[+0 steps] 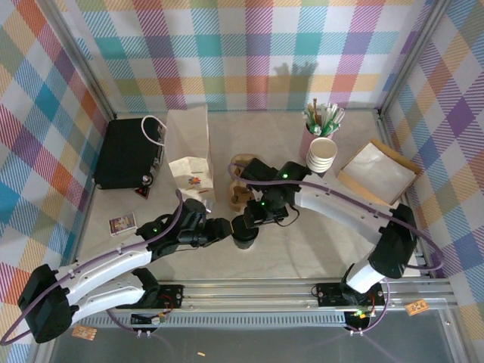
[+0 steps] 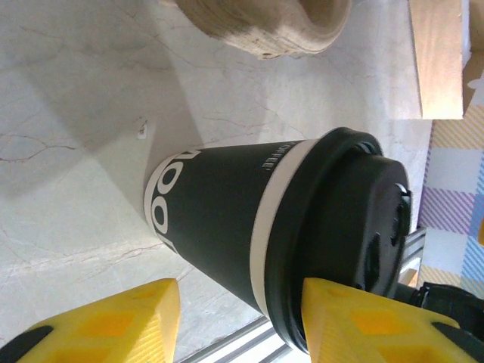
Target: Pack the takeout coffee
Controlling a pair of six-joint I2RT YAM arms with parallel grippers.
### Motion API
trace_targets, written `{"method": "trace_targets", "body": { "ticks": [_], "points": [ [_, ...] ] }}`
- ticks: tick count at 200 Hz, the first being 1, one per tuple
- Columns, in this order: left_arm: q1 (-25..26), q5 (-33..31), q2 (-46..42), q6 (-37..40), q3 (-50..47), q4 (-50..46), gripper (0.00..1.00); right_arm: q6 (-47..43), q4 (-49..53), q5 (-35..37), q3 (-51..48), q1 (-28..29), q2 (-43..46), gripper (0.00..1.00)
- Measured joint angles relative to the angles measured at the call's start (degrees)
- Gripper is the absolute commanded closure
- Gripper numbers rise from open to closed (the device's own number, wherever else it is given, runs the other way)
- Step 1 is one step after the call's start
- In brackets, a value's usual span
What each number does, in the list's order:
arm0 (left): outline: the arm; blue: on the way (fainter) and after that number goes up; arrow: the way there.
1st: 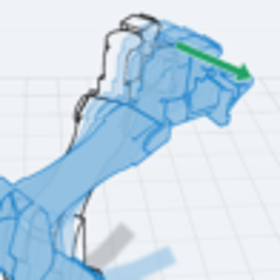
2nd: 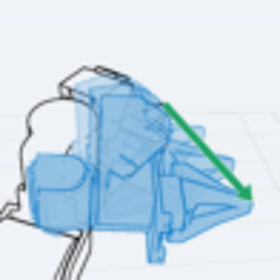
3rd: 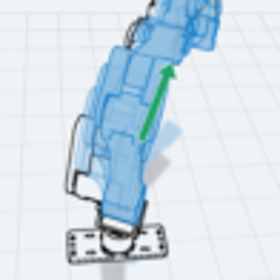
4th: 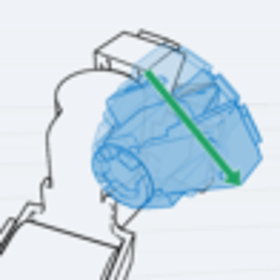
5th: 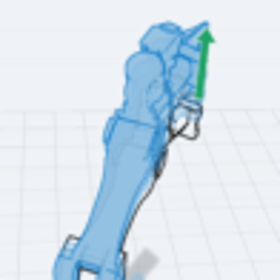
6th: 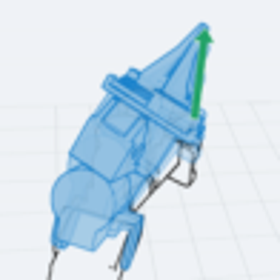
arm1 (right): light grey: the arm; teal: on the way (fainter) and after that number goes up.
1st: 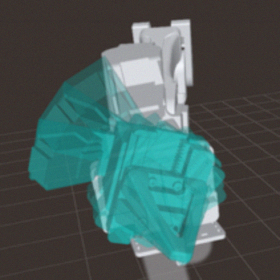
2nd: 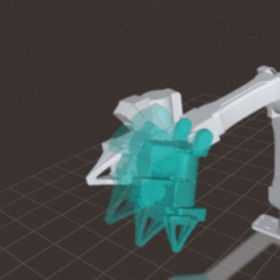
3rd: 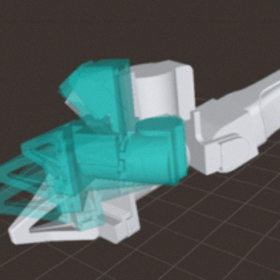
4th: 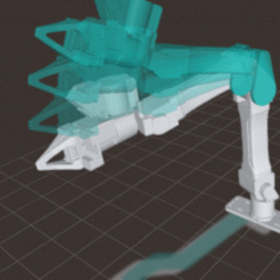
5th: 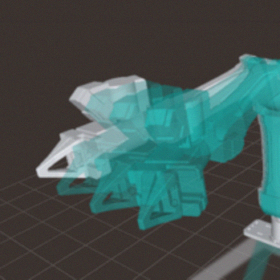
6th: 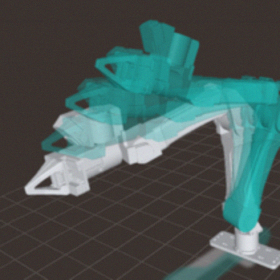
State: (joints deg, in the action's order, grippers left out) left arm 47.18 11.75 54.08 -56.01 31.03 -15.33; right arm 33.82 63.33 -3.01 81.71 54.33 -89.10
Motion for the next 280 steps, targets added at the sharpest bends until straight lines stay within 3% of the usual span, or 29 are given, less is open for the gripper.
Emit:
{"method": "trace_targets", "body": {
  "ticks": [32,123,168,213,280],
  "points": [
    [0.00,0.33,-2.43,0.13,0.00,-1.20,0.52,-5.92,-2.84,-2.97,-0.68,-0.79,1.55,0.39],
    [1.68,4.31,-6.78,0.31,-1.92,-4.11,0.58,-40.46,-2.93,-6.99,3.28,-1.11,-3.37,0.19],
    [1.84,2.67,-7.63,-0.39,-4.22,-6.54,0.58,-52.59,-3.37,-8.44,3.28,-1.05,-3.43,0.16],
    [1.84,2.10,-8.81,-1.44,-5.07,-8.15,0.56,-58.34,-3.32,-9.70,3.91,-0.24,-6.80,0.12],
    [1.84,1.57,-8.24,-1.62,-5.07,-8.52,0.56,-59.82,-4.26,-7.15,3.85,1.75,-8.81,0.11]
  ]
}}
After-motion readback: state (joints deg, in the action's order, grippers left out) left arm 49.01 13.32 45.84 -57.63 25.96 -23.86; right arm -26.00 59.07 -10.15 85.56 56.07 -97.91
